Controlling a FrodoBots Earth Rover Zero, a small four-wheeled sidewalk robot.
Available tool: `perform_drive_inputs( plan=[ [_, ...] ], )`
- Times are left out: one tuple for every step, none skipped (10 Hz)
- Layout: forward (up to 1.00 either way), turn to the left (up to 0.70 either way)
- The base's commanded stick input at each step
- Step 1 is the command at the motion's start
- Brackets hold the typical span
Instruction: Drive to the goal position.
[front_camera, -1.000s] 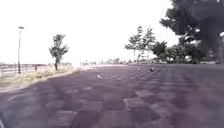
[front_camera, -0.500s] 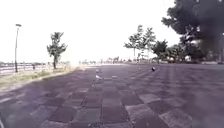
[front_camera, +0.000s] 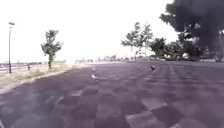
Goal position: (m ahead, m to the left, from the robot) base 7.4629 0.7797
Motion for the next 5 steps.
perform_drive_inputs(
  plan=[
    [0.70,-0.13],
    [0.70,-0.13],
    [0.70,-0.13],
    [0.70,-0.13],
    [0.70,-0.12]
  ],
)
